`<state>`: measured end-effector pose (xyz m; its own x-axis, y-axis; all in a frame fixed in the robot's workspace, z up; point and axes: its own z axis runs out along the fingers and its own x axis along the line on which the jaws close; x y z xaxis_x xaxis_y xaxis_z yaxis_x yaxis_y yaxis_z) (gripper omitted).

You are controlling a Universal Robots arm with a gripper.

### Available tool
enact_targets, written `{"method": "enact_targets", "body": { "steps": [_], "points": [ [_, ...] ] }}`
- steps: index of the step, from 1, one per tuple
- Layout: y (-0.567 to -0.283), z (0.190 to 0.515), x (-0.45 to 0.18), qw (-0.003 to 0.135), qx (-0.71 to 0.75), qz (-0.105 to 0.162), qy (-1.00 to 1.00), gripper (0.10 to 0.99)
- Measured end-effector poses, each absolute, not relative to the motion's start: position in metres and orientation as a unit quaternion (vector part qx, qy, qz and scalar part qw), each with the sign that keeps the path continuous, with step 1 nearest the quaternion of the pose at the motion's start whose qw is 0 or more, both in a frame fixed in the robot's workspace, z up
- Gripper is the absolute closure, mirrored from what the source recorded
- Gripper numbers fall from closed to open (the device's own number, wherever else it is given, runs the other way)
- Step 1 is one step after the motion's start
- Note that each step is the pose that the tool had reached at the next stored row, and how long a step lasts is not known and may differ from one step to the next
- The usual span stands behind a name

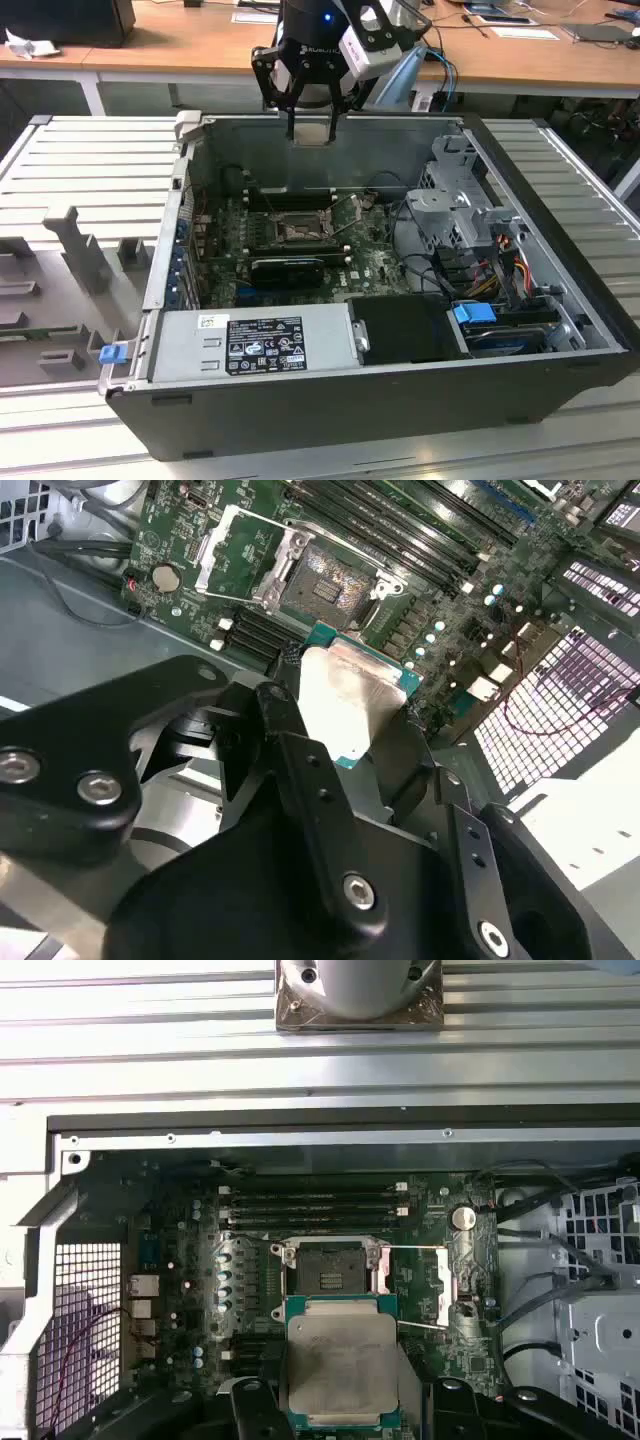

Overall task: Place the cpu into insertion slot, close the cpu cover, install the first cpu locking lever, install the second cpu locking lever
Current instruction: 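Place the cpu into insertion slot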

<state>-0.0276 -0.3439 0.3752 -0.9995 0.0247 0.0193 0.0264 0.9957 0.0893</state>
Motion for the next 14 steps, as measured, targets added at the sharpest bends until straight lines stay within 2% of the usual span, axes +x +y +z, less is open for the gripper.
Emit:
{"method": "enact_targets", "body": {
  "steps": [14],
  "points": [
    [-0.3439, 0.3719, -0.0276, 0.008, -0.048, -0.044, -0.998, 0.561]
  ]
}}
